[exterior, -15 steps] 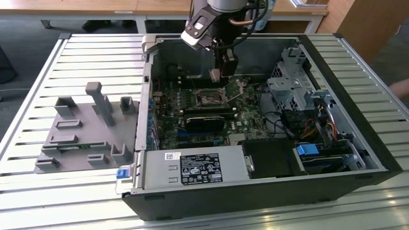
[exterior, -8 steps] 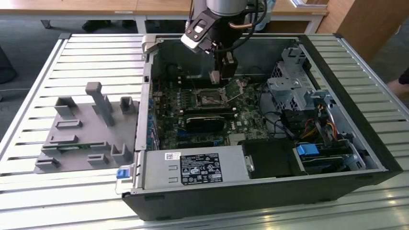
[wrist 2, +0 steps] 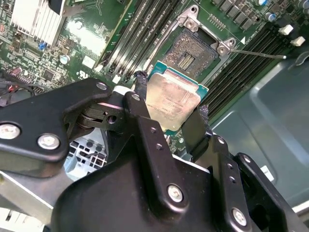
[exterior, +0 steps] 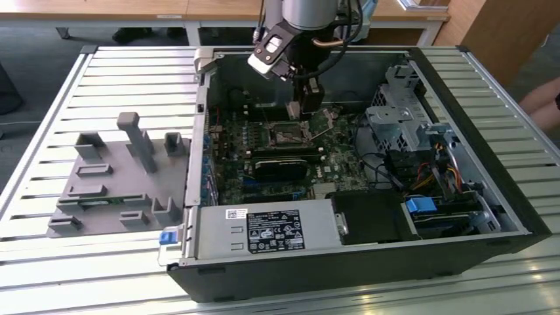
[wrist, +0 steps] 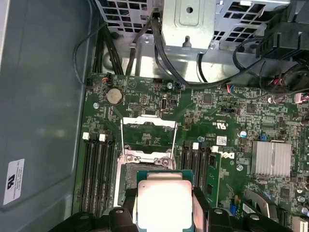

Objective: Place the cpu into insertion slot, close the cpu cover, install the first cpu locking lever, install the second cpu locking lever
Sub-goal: 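Place the cpu into insertion slot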

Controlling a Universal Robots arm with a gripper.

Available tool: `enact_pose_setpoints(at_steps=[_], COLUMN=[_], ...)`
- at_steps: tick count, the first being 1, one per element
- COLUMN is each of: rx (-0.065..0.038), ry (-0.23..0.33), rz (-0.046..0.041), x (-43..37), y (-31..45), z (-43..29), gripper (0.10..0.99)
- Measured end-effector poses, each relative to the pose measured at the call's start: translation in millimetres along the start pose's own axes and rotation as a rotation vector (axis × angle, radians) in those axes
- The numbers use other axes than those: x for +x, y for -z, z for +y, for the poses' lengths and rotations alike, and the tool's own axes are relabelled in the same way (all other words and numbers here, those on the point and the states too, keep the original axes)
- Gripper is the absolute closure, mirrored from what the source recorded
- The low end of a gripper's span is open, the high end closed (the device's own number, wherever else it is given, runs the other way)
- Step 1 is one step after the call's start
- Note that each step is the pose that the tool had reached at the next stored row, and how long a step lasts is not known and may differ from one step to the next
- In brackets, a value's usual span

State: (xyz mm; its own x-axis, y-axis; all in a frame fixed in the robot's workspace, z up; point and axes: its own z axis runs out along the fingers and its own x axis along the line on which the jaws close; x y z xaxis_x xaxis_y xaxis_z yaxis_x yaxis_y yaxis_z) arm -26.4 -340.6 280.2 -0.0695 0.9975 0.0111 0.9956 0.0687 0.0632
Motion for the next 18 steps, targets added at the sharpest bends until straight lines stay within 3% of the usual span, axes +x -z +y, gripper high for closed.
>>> enact_pose_setpoints(at_steps=[18], rx=[0.001], ry=[0.000], rz=[0.0000], x=[-0.2], y=[-14.6], z=[-1.0], gripper=[0.549])
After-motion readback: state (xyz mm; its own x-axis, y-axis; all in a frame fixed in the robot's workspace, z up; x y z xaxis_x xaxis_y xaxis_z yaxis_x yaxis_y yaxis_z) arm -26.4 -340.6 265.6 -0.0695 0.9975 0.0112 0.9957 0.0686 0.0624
